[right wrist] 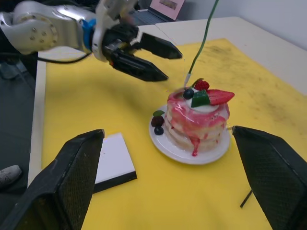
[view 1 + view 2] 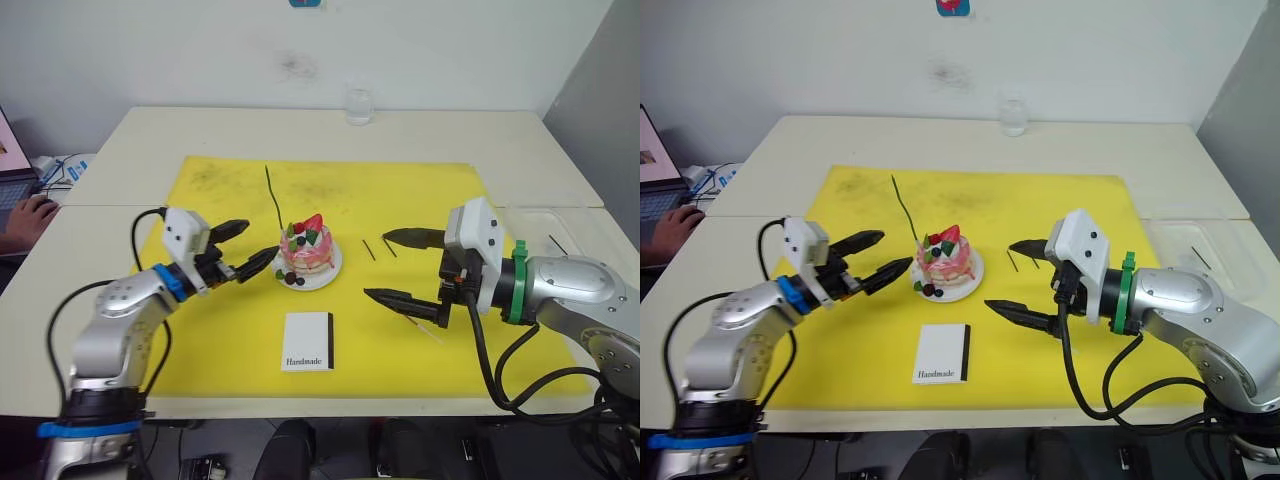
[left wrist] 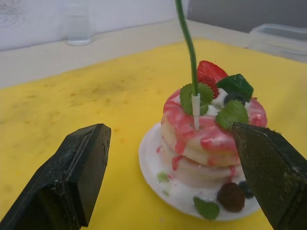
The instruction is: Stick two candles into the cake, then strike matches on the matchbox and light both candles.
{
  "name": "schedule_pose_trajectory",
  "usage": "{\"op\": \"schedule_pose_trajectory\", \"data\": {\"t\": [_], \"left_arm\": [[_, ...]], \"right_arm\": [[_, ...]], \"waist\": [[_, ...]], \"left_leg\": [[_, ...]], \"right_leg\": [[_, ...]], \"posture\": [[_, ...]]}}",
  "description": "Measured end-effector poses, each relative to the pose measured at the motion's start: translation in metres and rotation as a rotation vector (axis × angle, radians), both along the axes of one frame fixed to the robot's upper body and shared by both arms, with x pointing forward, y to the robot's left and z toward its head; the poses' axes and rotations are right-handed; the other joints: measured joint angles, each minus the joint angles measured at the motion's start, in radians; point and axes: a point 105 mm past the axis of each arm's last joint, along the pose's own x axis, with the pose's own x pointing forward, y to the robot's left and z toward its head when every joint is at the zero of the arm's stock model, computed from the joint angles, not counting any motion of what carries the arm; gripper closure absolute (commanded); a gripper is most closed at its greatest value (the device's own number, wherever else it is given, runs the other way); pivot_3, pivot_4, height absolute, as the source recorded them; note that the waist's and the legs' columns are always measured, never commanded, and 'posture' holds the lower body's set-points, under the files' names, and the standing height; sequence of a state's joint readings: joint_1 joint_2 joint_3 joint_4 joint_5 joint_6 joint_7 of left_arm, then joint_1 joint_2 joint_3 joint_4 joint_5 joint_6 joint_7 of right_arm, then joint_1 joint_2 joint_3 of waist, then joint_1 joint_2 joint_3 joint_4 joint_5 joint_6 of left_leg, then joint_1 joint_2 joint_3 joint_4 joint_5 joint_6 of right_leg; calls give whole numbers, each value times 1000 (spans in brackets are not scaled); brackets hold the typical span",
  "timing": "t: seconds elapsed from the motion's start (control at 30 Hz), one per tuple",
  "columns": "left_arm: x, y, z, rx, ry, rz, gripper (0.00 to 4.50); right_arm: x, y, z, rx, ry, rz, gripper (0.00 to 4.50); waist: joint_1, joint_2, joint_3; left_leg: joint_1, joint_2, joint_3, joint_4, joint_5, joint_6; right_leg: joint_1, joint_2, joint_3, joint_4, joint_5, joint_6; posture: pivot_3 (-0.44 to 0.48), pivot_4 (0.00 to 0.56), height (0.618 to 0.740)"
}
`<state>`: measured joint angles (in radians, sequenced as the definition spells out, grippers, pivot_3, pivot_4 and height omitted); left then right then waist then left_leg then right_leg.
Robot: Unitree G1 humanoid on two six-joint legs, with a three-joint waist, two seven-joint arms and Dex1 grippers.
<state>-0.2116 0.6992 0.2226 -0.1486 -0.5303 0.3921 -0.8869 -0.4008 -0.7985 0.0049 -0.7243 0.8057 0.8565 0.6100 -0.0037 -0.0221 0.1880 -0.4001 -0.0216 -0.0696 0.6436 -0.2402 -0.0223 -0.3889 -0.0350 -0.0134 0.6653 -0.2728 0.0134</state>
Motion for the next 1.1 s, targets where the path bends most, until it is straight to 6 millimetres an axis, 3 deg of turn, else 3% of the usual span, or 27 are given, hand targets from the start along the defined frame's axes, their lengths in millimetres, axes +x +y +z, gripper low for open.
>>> {"op": "schedule_pose_trajectory", "data": {"t": [0.1,0.2,0.4,0.6,0.9,1.0,1.1], "left_arm": [[-20,3,-2,61,96,-97,38],[-35,-5,3,95,130,-206,38],[-73,-54,3,102,175,-489,38],[-88,-89,-6,35,190,-600,38],[-84,-101,-3,10,159,-618,38],[-84,-102,-5,15,164,-616,0],[-84,-103,-6,8,167,-620,0]], "right_arm": [[2,-14,-5,-24,8,-62,0],[0,-24,-16,-58,19,-109,0],[-5,-44,-52,-168,72,-234,0],[-3,-51,-86,-274,102,-342,0],[-5,-52,-114,-282,155,-380,0],[-6,-52,-116,-275,158,-384,639],[-8,-50,-119,-254,185,-384,1632]], "waist": [[1,0,0],[8,0,0],[7,0,0],[2,1,0],[3,1,0],[3,1,0],[3,1,0]], "left_leg": [[0,0,0,0,0,0],[0,0,0,0,0,0],[0,0,1,1,0,0],[1,1,1,1,0,0],[1,1,1,1,0,0],[1,1,1,1,0,0],[1,1,1,2,0,0]], "right_leg": [[0,0,0,0,0,0],[0,-1,-1,-1,0,0],[1,-1,1,-1,-2,3],[1,1,0,1,-2,3],[1,1,1,0,-2,4],[1,1,0,1,-2,4],[1,1,1,1,-2,4]], "posture": [[0,150,740],[0,150,740],[0,150,740],[0,150,740],[0,150,740],[0,150,740],[0,150,740]]}}
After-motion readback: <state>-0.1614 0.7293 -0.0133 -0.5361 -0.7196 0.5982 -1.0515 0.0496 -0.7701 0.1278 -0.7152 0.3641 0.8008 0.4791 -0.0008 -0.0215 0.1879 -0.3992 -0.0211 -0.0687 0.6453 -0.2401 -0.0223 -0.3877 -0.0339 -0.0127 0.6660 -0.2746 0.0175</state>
